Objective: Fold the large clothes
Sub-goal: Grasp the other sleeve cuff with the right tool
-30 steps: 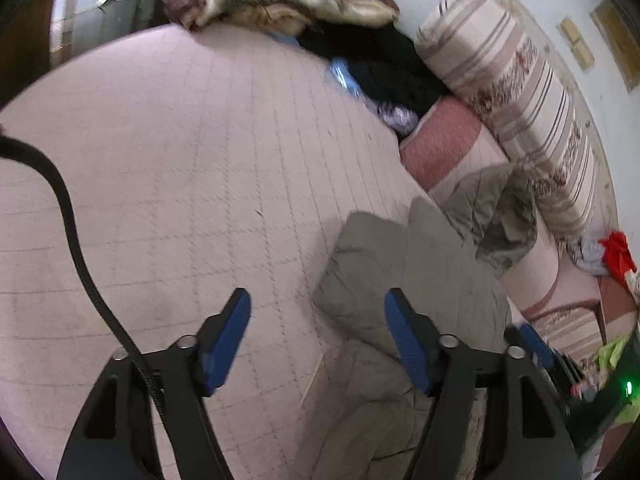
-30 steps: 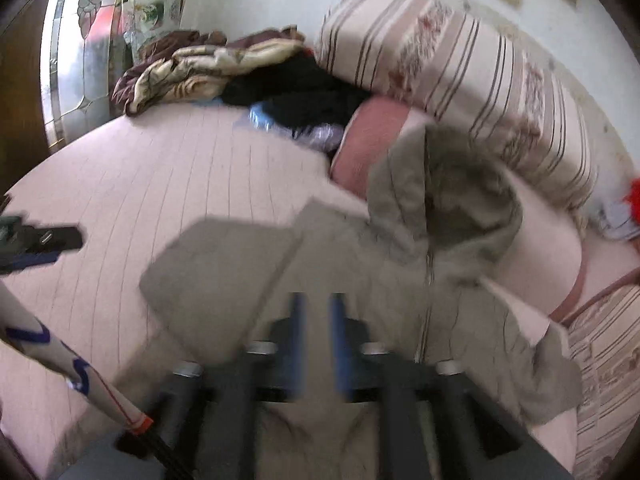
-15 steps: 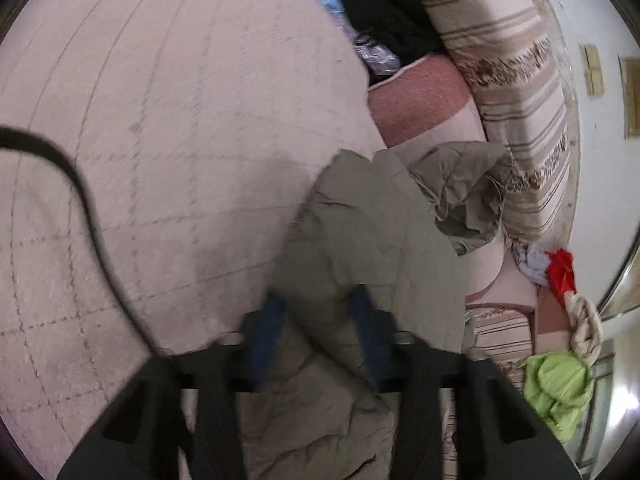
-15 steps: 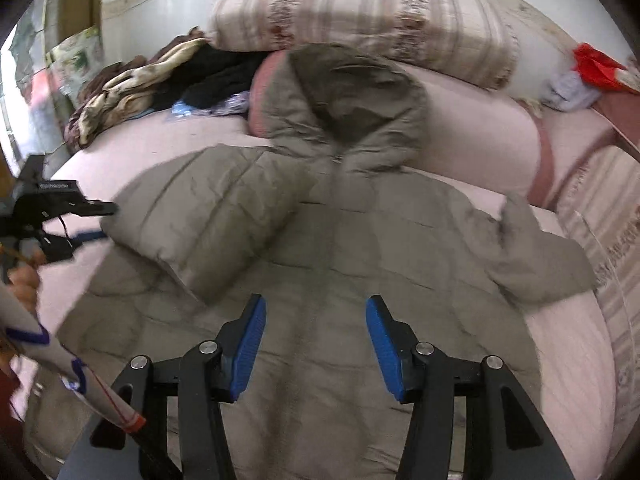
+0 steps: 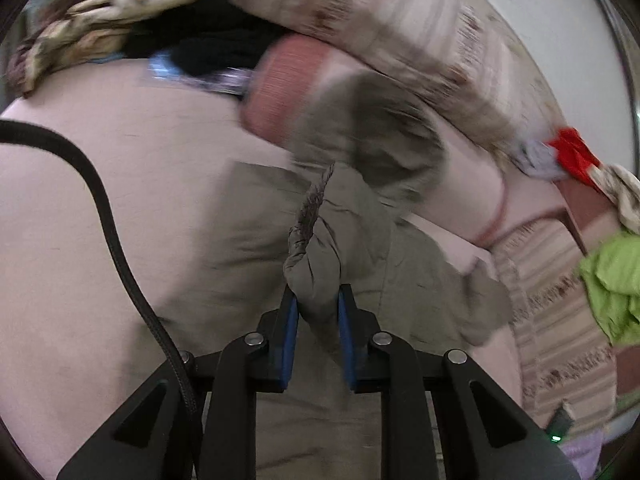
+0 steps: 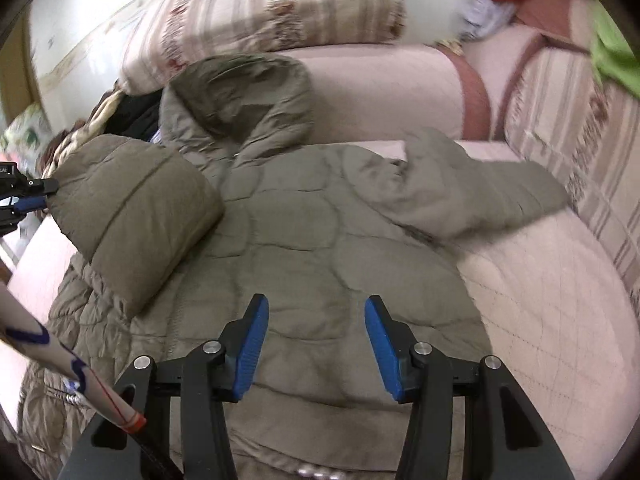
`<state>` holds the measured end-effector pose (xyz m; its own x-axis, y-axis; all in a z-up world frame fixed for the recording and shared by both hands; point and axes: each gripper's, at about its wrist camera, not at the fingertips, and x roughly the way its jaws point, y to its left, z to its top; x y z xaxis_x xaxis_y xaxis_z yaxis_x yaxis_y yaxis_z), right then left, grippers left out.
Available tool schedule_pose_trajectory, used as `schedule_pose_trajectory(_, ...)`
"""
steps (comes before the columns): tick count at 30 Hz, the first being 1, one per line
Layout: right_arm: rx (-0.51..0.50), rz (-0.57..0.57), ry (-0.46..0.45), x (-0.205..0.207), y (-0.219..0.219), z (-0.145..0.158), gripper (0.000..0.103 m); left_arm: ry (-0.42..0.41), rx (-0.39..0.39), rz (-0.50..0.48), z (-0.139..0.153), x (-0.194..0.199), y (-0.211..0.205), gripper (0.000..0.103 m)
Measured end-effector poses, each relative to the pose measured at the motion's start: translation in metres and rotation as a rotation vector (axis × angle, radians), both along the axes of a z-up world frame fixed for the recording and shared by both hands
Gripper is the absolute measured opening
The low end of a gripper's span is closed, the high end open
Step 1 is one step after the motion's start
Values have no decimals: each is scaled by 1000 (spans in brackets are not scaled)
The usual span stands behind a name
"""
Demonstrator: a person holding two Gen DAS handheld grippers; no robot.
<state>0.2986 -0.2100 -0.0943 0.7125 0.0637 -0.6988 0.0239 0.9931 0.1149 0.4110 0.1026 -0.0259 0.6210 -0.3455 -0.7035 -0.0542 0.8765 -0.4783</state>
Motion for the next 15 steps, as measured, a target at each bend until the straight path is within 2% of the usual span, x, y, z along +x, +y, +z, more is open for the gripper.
schedule_pose_trajectory(4,61,-61,-4,-4,-35,-1,54,3,56,-83,3,12,-67,18)
schedule_pose_trajectory(8,96,-113,-12,-12,-65,-2,54,43,118,-145,-12,32,-125,20)
schedule_pose_trajectory(10,112,-133,-17,-15,-80,-5,54,61,155,-139,-19,37,-147,26)
schedule_pose_trajectory(12,140,-154,-13,-15,-96,-10,54,79,126,-146,-24,38,-157,36)
schedule_pose_trajectory(15,209,-179,8,-9,-116,-18,54,101,133,-137,-25,31,-166,40)
